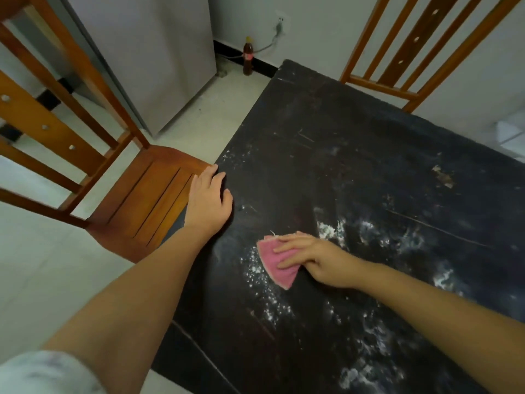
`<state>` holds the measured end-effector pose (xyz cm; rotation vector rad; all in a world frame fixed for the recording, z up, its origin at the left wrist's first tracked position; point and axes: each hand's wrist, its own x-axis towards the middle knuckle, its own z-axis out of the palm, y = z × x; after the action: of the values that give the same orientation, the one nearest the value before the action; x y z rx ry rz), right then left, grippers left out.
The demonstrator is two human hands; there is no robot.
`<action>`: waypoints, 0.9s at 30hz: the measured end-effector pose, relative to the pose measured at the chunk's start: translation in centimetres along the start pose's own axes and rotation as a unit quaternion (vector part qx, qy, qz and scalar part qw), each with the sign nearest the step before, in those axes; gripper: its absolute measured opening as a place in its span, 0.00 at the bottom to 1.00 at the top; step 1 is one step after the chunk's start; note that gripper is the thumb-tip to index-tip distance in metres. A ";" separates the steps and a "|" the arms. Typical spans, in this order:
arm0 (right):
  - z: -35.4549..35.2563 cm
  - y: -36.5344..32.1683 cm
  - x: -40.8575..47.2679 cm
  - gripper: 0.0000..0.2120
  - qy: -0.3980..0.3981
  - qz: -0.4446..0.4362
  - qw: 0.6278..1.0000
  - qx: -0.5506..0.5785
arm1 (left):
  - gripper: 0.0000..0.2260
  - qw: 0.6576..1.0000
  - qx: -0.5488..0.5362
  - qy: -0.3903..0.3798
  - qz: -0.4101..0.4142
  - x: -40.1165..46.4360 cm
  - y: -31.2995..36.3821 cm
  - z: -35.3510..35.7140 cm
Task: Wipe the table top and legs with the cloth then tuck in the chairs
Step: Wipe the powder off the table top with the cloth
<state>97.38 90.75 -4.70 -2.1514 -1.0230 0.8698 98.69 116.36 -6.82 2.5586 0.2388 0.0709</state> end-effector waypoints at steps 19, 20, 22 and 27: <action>7.1 -4.5 -4.0 0.23 -0.101 -0.045 0.994 -0.004 | 0.18 0.999 0.036 -0.014 0.013 -6.6 -0.9 0.6; 5.7 -4.8 -4.0 0.22 -0.096 -0.013 0.995 0.038 | 0.19 0.998 0.058 -0.011 0.014 -6.8 -0.6 1.0; 1.5 -4.6 -2.5 0.23 -0.035 0.053 0.992 0.111 | 0.20 0.995 0.100 -0.006 0.004 -6.9 -0.2 1.7; -9.8 0.3 4.8 0.26 0.224 0.114 0.964 0.086 | 0.21 0.989 0.147 -0.007 0.001 -7.0 -0.1 2.1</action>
<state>107.31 92.29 -0.44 -2.2008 -0.4647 0.5065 92.03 114.04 -8.69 2.8518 0.2575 0.0203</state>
